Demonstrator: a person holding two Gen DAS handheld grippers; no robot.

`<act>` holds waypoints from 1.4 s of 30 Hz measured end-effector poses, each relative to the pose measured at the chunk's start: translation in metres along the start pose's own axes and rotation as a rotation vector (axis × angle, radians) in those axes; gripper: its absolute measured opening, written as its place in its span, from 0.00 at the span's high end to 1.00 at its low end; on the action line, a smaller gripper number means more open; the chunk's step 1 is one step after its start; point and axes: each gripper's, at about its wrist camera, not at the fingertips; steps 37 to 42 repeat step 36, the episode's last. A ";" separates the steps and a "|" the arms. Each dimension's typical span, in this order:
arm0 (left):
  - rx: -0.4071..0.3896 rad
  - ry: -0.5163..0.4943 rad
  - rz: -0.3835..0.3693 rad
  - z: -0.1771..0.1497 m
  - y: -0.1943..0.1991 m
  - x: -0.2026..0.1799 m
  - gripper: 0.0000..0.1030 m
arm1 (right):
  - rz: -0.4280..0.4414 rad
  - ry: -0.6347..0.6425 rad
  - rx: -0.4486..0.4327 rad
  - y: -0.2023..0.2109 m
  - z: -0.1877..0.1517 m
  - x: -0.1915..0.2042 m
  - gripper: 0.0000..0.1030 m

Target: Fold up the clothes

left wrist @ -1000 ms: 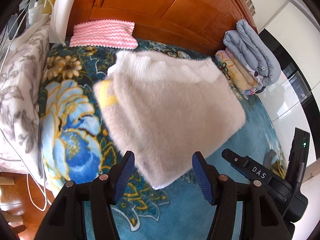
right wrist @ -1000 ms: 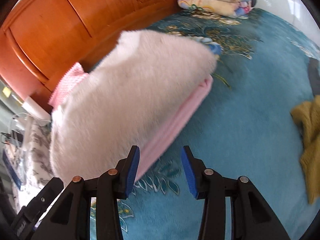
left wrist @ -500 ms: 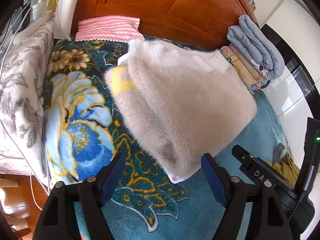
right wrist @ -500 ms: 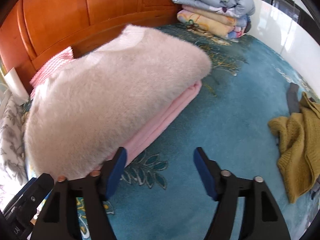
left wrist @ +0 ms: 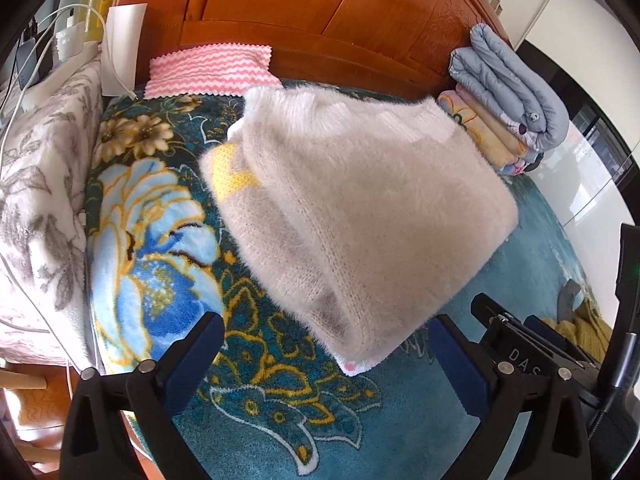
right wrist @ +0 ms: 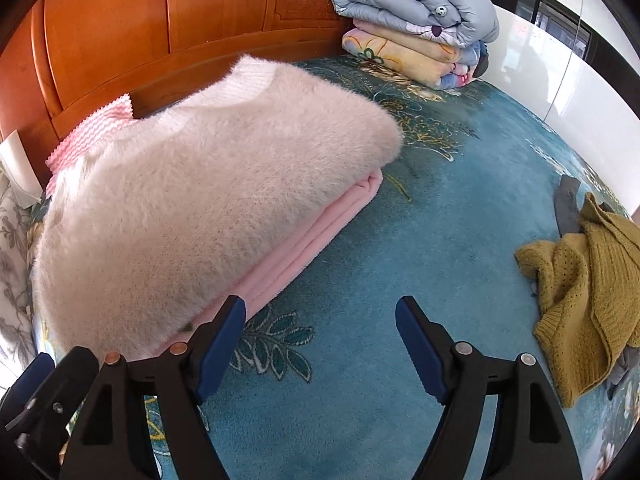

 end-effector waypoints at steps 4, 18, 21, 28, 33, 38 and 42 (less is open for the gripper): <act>0.006 -0.008 -0.013 -0.003 -0.003 -0.001 0.00 | 0.009 -0.005 0.040 -0.008 -0.003 -0.002 0.23; 0.014 0.039 -0.036 -0.006 -0.013 0.008 0.00 | 0.028 0.001 0.082 -0.016 -0.006 -0.001 0.00; 0.012 0.032 -0.038 -0.007 -0.015 0.008 0.00 | 0.028 -0.002 0.085 -0.016 -0.005 -0.002 0.00; 0.017 0.030 -0.021 -0.012 -0.017 0.010 0.00 | 0.021 -0.004 0.075 -0.015 -0.004 -0.004 0.00; 0.011 0.043 -0.012 -0.015 -0.016 0.014 0.00 | 0.019 0.003 0.072 -0.014 -0.004 -0.002 0.00; 0.003 0.054 -0.009 -0.016 -0.015 0.017 0.00 | 0.018 0.006 0.068 -0.013 -0.004 -0.001 0.00; 0.003 0.054 -0.009 -0.016 -0.015 0.017 0.00 | 0.018 0.006 0.068 -0.013 -0.004 -0.001 0.00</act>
Point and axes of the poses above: each gripper's, at about its wrist camera, not at the fingertips, and y roughly against the way its jaws point, x to its left, z to its top, and after that the axes turned 5 degrees about z, right-handed
